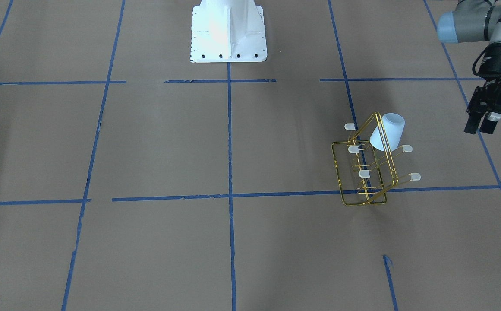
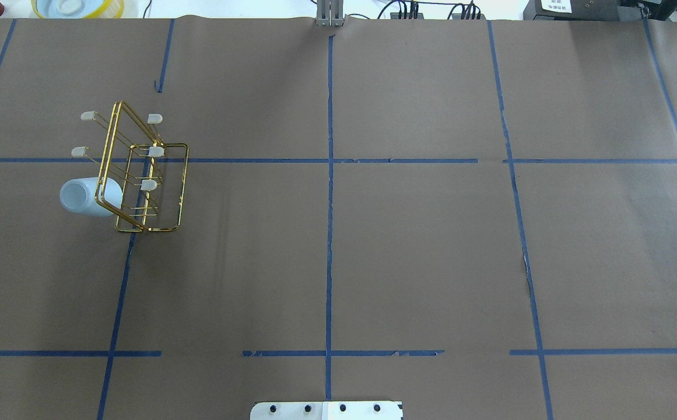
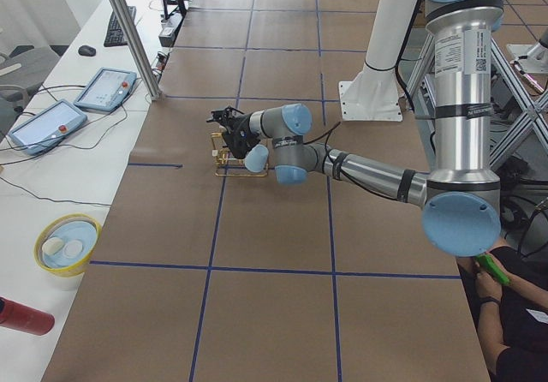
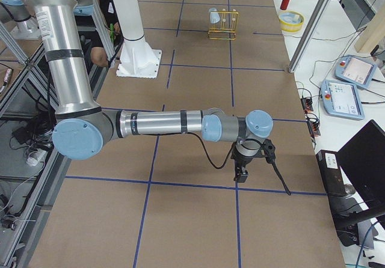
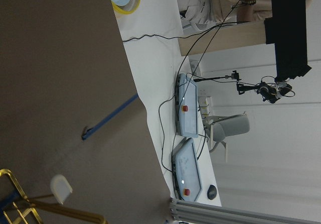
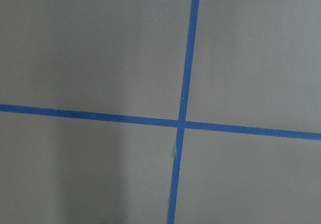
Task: Hang cup on cup holder
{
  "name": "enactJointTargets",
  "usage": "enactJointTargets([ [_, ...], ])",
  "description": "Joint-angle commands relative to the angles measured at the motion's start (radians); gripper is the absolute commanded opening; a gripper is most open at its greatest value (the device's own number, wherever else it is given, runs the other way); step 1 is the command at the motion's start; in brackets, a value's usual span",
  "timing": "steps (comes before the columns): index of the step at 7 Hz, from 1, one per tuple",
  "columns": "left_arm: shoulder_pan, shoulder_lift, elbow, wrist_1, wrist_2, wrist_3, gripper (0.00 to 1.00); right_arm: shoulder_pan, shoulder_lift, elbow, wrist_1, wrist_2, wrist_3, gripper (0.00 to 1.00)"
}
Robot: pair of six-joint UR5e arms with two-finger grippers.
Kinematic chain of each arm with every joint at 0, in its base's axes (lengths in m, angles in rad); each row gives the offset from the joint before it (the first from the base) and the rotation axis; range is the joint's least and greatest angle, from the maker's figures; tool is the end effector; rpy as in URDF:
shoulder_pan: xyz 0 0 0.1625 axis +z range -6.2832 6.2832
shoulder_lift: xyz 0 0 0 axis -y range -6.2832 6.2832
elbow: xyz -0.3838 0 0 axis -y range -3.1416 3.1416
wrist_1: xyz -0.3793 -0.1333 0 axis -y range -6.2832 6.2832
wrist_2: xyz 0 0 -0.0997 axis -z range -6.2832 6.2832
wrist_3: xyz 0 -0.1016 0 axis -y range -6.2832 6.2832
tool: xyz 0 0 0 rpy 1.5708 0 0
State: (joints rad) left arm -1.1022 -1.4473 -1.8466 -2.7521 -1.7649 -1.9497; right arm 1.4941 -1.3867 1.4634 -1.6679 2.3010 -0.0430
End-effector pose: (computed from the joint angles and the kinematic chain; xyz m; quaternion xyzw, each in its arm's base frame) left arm 0.1009 -0.4510 0.4123 0.1466 0.6027 -0.4834 0.6177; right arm 0.0235 -0.5500 0.5885 -0.0155 -0.3568 -0.0522 0.9326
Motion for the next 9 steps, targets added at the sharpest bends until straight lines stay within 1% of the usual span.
enactJointTargets([
  [1, -0.192, 0.034, 0.018, 0.151, -0.273, 0.315, 1.0, 0.0, 0.0, 0.0, 0.0, 0.0, 0.0, 1.0],
  [2, -0.243, 0.047, 0.039, 0.204, -0.324, 0.457, 1.0, 0.0, 0.0, 0.0, -0.001, 0.0, 0.0, 1.0],
  [3, -0.286, 0.097, 0.061, 0.213, -0.353, 0.633, 1.0, 0.0, 0.0, 0.0, -0.001, 0.0, 0.0, 1.0],
  [4, -0.338, 0.1, 0.067, 0.312, -0.404, 0.796, 1.0, 0.0, 0.0, 0.0, -0.001, 0.0, 0.0, 1.0],
  [5, -0.408, 0.1, 0.066, 0.453, -0.436, 1.007, 1.0, 0.0, 0.0, 0.0, 0.0, 0.0, 0.0, 1.0],
  [6, -0.439, 0.102, 0.066, 0.553, -0.436, 1.164, 1.0, -0.001, 0.0, 0.0, -0.001, 0.0, 0.0, 1.0],
  [8, -0.453, 0.116, 0.049, 0.72, -0.438, 1.427, 1.0, 0.0, 0.0, 0.0, -0.001, 0.0, 0.0, 1.0],
  [9, -0.487, 0.105, 0.044, 0.827, -0.438, 1.553, 1.0, 0.0, 0.0, 0.0, 0.0, 0.0, 0.0, 1.0],
])
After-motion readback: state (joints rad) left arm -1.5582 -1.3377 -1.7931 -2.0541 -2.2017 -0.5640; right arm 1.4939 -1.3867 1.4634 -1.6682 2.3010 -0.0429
